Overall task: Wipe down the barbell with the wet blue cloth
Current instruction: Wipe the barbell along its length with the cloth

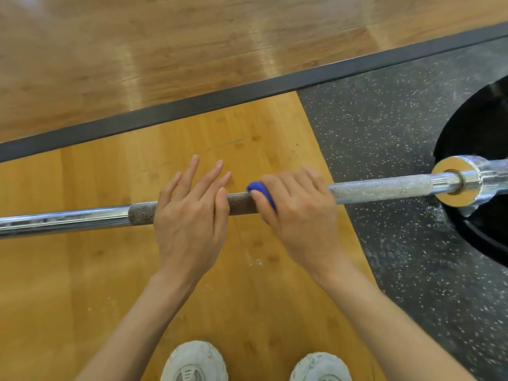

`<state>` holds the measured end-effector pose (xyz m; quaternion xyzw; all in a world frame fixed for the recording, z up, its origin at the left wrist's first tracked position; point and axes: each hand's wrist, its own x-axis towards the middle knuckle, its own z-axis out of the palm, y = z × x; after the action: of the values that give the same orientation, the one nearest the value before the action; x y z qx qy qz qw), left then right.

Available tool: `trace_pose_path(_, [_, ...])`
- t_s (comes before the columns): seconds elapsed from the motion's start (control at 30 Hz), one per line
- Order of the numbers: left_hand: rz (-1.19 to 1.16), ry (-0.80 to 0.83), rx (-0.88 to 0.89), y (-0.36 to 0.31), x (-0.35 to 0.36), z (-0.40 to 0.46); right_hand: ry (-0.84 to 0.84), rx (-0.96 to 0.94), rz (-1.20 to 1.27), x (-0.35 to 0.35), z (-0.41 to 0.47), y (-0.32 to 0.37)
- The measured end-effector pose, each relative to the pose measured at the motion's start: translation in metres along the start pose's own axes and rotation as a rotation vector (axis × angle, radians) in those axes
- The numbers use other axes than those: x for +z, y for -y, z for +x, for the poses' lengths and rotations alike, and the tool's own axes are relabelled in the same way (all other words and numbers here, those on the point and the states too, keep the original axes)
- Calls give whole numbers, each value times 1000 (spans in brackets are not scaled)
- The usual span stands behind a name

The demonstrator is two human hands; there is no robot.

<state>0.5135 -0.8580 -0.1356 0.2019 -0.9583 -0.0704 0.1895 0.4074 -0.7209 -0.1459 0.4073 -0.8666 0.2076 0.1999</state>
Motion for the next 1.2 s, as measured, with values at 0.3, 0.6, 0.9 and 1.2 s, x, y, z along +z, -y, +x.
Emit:
trace_pose_path(0.3, [-31, 10, -89, -8, 0, 2, -44, 80, 0, 5, 3, 20])
trace_pose_path(0.6, [32, 169, 10, -6, -4, 17, -34, 229, 8, -12, -11, -20])
trace_pose_path(0.9, [43, 145, 58, -11, -3, -2, 77, 167, 115, -36, -32, -23])
trace_pose_path(1.2, [121, 11, 188, -15, -8, -35, 165, 110, -44, -27, -23, 27])
